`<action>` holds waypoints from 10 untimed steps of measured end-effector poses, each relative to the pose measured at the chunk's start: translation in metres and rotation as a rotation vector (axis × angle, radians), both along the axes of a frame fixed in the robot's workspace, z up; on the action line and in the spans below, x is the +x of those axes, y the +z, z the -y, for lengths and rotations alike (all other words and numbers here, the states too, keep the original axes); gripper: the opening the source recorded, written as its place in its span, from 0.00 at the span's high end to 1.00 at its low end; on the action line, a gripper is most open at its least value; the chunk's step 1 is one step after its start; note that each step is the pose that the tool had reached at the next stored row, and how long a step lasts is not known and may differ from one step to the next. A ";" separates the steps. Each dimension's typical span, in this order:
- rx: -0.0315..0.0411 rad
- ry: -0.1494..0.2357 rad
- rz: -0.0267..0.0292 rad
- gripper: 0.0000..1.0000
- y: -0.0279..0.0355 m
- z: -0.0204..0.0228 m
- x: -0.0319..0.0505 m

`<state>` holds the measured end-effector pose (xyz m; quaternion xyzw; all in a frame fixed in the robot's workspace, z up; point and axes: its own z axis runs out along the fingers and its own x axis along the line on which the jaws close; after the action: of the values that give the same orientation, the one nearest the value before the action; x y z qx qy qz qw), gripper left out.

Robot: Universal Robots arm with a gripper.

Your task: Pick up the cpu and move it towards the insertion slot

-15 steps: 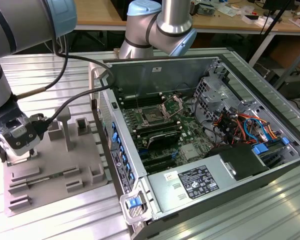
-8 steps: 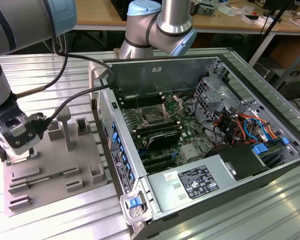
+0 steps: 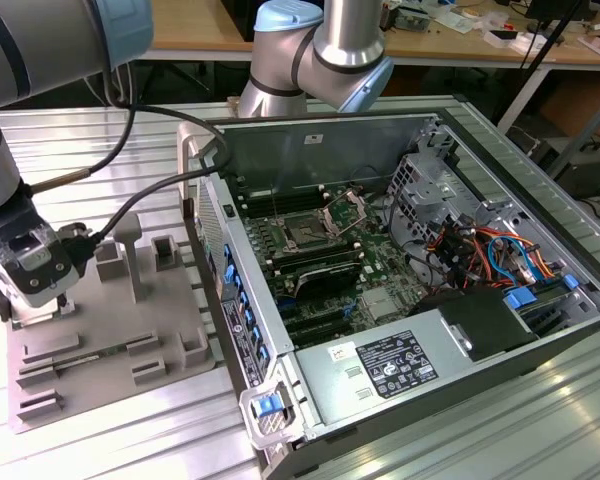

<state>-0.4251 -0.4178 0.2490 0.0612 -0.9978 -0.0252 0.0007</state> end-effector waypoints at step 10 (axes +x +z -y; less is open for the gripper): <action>0.0000 0.000 -0.0001 0.45 0.0030 0.0000 0.0000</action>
<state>-0.4251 -0.4178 0.2520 0.0612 -0.9978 -0.0252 0.0007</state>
